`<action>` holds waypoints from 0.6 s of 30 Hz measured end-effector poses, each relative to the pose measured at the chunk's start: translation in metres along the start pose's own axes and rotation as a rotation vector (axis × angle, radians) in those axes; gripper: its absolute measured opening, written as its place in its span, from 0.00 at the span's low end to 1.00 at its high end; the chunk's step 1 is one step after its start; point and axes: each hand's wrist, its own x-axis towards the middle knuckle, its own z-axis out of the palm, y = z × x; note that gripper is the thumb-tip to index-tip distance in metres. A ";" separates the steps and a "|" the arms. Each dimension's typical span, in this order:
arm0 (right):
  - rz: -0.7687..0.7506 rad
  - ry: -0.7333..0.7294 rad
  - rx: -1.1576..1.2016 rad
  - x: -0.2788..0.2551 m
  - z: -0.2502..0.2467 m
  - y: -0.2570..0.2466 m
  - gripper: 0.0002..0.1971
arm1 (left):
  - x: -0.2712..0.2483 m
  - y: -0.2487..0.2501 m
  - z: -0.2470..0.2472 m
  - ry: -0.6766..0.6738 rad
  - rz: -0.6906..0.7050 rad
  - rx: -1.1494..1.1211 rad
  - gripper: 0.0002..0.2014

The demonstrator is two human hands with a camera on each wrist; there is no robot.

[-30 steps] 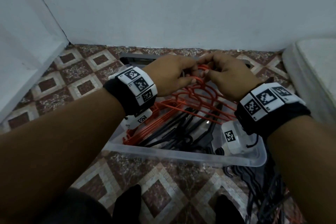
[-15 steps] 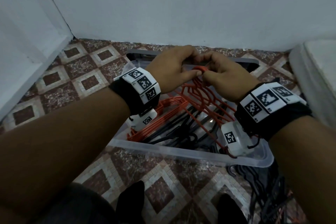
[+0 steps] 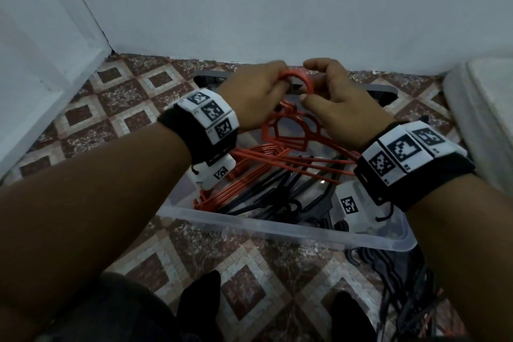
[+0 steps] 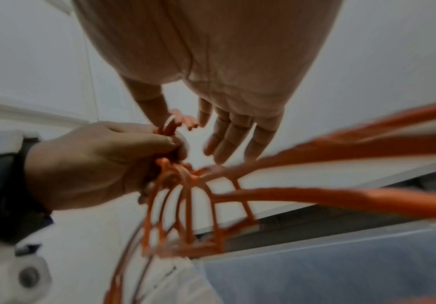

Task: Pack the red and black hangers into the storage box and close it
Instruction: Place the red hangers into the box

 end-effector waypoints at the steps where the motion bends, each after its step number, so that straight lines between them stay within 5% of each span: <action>1: 0.010 -0.035 -0.086 -0.001 -0.002 0.004 0.28 | 0.001 -0.004 -0.006 0.037 -0.041 0.002 0.10; 3: 0.047 -0.151 -0.378 -0.004 -0.003 0.012 0.36 | 0.001 -0.010 -0.017 0.115 -0.121 -0.002 0.10; 6: 0.049 -0.138 -0.779 -0.004 -0.001 0.022 0.23 | 0.002 -0.014 -0.025 0.167 -0.184 -0.009 0.12; 11: 0.022 -0.042 -0.699 0.002 -0.002 0.024 0.07 | -0.004 -0.018 -0.029 0.176 -0.226 -0.126 0.13; 15: -0.032 0.003 -0.661 0.003 -0.005 0.021 0.07 | -0.012 -0.028 -0.031 0.178 -0.214 -0.153 0.16; 18: -0.015 0.049 -0.570 0.005 -0.010 0.021 0.08 | -0.021 -0.043 -0.031 0.009 -0.153 -0.153 0.25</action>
